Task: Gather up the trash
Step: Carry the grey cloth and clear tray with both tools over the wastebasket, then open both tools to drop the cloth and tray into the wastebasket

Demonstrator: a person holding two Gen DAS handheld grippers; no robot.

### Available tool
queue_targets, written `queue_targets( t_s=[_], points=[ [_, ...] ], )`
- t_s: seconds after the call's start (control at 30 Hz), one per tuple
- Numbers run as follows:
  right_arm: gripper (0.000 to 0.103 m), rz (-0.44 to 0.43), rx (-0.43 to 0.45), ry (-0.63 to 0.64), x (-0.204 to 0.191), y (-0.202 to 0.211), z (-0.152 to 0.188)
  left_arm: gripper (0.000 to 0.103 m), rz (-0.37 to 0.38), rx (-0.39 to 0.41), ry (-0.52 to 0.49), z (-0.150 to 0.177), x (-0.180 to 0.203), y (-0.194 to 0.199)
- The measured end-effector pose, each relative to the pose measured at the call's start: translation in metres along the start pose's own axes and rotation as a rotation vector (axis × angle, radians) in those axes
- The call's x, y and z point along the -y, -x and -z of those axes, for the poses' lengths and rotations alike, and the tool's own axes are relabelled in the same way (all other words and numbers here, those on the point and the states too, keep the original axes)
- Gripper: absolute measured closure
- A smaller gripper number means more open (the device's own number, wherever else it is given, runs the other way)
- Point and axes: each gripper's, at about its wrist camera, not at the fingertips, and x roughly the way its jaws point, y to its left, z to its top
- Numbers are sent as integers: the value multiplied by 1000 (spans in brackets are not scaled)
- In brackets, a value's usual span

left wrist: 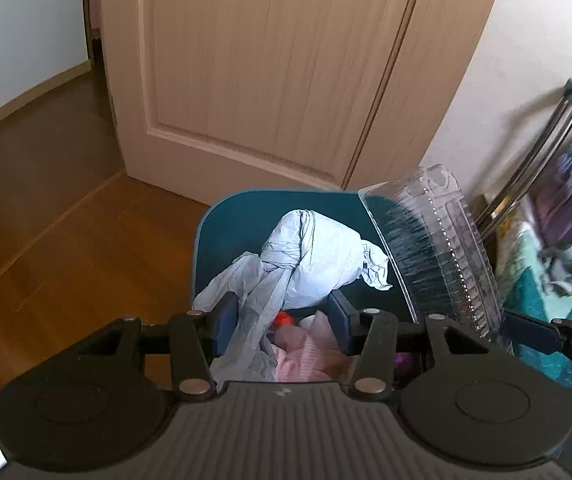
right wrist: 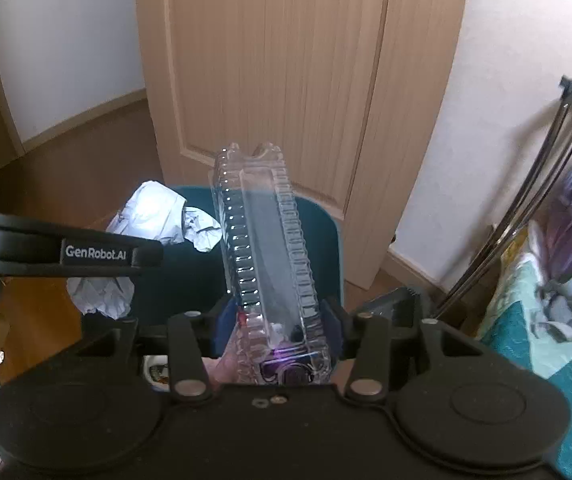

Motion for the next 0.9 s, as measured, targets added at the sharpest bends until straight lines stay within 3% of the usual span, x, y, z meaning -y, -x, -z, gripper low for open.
queue_targets(
  t_s=[0.47, 0.7, 0.9],
  points=[
    [57, 10, -103, 21, 7, -51, 19, 52, 2, -128, -105, 18, 12, -62],
    [55, 9, -68, 26, 5, -39, 23, 36, 20, -127, -105, 19, 16, -60],
    [53, -6, -38, -9, 9, -16, 24, 35, 28, -110, -102, 21, 19, -48]
  ],
)
